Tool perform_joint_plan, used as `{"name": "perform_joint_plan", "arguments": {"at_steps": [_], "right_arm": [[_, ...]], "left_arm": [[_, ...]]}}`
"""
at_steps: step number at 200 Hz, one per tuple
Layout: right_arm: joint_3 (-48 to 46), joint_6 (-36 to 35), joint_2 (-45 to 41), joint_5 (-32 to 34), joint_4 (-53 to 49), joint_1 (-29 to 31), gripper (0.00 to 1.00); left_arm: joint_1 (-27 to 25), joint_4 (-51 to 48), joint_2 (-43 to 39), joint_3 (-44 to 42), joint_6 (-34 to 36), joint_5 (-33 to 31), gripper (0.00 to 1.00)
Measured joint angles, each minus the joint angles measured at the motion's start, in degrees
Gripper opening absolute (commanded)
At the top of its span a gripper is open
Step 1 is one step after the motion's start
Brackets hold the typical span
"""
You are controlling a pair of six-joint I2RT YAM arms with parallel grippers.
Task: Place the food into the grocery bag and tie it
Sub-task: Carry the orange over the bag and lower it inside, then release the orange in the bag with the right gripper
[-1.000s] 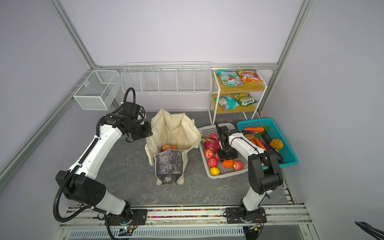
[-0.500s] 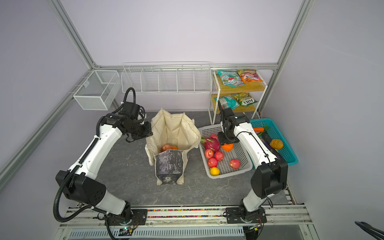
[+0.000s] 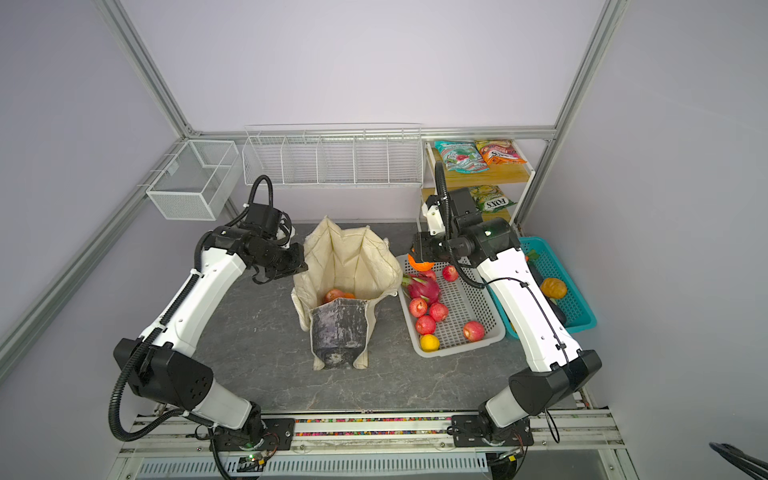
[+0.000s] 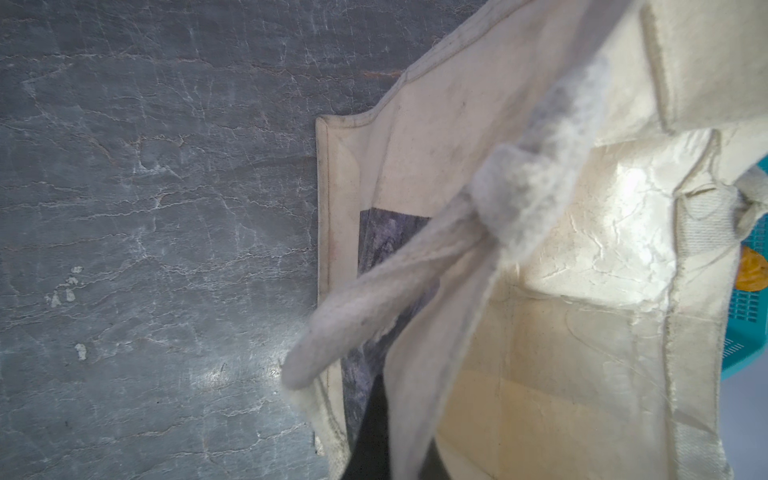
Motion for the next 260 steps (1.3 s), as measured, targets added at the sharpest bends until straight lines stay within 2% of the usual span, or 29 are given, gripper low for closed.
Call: {"name": "perform_joint_plan", "arguments": {"at_steps": [43,93,151,260], "right_arm": [[1.09,4.61,2.89,-2.01,7.74,7.45,0.54],[5.77,6.67,14.10,-3.02,12.87,13.07,0.54],[6.34,6.78,23.50,-3.76,13.38,16.17,0.54],[6.19,5.29,30.25,-4.52,13.44,19.52,0.54]], "left_arm": [[0.00,0.02,0.00,0.00,0.46,0.39,0.00],[0.00,0.22,0.00,0.00,0.46,1.33,0.00],[0.00,0.22,0.79,0.66,1.11,1.88,0.00],[0.00,1.33,1.05,0.24,1.44,2.10,0.00]]}}
